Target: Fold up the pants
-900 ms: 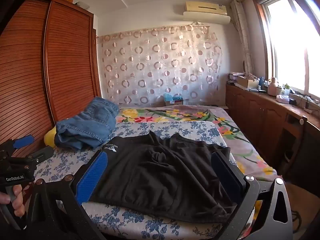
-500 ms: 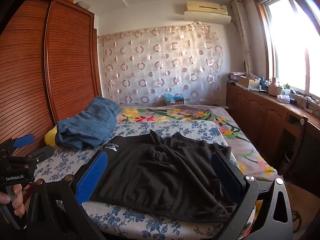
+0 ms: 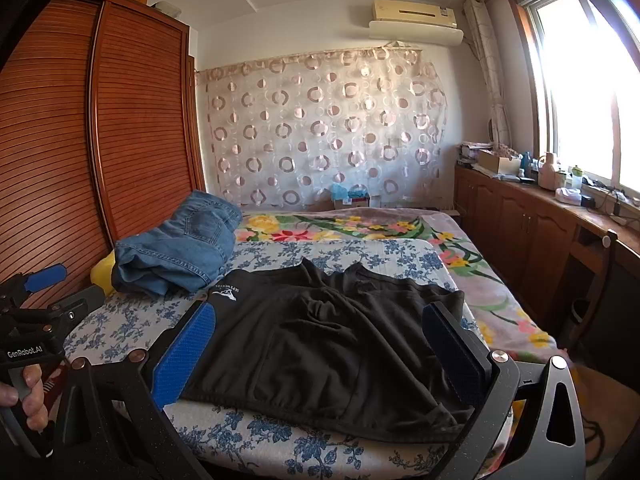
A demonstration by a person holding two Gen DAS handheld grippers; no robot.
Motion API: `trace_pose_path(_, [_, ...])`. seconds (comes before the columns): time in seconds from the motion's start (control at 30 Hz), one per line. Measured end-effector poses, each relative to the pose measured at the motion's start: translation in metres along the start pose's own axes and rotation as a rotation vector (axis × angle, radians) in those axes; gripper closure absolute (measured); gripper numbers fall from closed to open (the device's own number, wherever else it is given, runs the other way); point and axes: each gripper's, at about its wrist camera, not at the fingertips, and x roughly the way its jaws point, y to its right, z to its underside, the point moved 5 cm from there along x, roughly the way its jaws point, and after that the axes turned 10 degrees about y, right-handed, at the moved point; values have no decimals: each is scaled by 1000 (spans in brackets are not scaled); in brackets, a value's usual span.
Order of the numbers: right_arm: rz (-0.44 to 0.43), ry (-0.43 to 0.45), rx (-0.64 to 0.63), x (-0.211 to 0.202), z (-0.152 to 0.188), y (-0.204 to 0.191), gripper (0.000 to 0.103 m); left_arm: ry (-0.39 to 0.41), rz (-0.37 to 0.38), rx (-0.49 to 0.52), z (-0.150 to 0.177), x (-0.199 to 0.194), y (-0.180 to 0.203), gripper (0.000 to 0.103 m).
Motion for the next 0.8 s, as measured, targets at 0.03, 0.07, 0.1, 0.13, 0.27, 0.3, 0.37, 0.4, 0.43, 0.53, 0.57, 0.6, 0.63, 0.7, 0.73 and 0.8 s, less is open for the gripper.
trace_pose_path(0.03, [0, 0, 0, 0, 0, 0, 0, 0, 0, 0, 0, 0, 0, 0])
trace_pose_path(0.07, [0, 0, 0, 0, 0, 0, 0, 1, 0, 0, 0, 0, 0, 0])
trace_pose_path(0.1, [0, 1, 0, 0, 0, 0, 0, 1, 0, 0, 0, 0, 0, 0])
trace_pose_path(0.13, [0, 0, 1, 0, 0, 0, 0, 2, -2, 1, 0, 0, 0, 0])
trace_pose_path(0.27, [0, 1, -1, 0, 0, 0, 0, 4, -1, 0, -2, -2, 0, 0])
trace_pose_path(0.3, [0, 1, -1, 0, 0, 0, 0, 4, -2, 0, -2, -2, 0, 0])
trace_pose_path(0.37, [0, 2, -2, 0, 0, -1, 0, 5, -1, 1, -2, -2, 1, 0])
trace_pose_path(0.4, [0, 2, -1, 0, 0, -1, 0, 6, -2, 2, -1, -2, 1, 0])
trace_pose_path(0.43, [0, 3, -1, 0, 0, -1, 0, 6, -1, 1, -2, -2, 0, 0])
trace_pose_path(0.53, [0, 2, -2, 0, 0, -1, 0, 6, -1, 1, -2, -2, 0, 0])
trace_pose_path(0.57, [-1, 3, -2, 0, 0, -1, 0, 8, -2, 1, -1, -2, 1, 0])
trace_pose_path(0.6, [1, 4, -3, 0, 0, -1, 0, 7, -1, 1, -1, -2, 1, 0])
trace_pose_path(0.63, [0, 4, -3, 0, -1, -1, 0, 7, -1, 0, -2, -3, 1, 0])
trace_pose_path(0.7, [1, 4, -2, 0, -1, -1, 0, 8, -1, 1, -1, -2, 1, 0])
trace_pose_path(0.73, [1, 3, -3, 0, -1, -1, 0, 9, -1, 2, -2, -3, 1, 0])
trace_pose_path(0.8, [1, 3, -2, 0, -1, -1, 0, 9, -1, 1, -2, -3, 1, 0])
